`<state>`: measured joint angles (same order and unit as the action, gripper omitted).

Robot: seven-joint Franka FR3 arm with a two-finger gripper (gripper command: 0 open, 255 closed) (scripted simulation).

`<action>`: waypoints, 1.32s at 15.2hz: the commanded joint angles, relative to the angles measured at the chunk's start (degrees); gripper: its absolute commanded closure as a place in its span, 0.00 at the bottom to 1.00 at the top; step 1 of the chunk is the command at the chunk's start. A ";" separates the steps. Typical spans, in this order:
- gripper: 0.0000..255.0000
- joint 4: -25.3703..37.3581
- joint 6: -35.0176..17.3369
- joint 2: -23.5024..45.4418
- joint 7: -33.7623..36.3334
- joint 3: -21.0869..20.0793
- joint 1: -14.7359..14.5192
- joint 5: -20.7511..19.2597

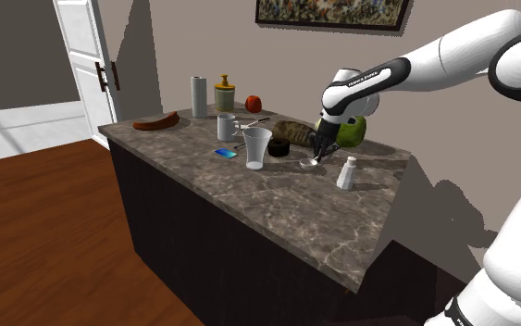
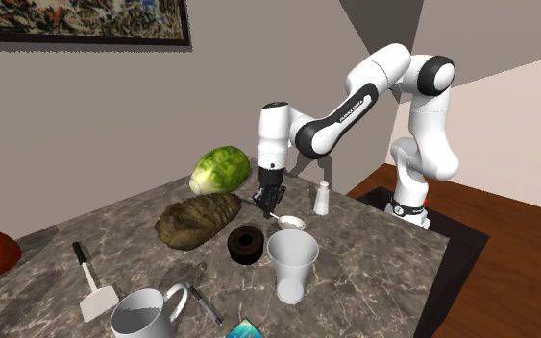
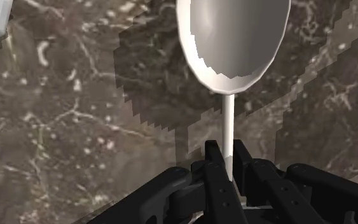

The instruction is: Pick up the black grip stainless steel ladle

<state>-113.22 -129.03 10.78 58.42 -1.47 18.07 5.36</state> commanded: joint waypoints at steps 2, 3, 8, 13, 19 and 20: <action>1.00 -0.02 -0.01 0.02 0.00 0.01 0.01 0.00; 1.00 -0.01 0.06 -0.04 0.05 -0.01 -0.02 -0.01; 1.00 1.90 3.56 -1.64 0.37 0.04 0.00 -0.19; 1.00 4.13 7.11 -2.97 0.67 0.07 0.03 -0.35; 1.00 6.76 10.83 -4.06 0.96 0.11 0.05 -0.50; 1.00 6.77 10.83 -4.05 0.96 0.11 0.05 -0.50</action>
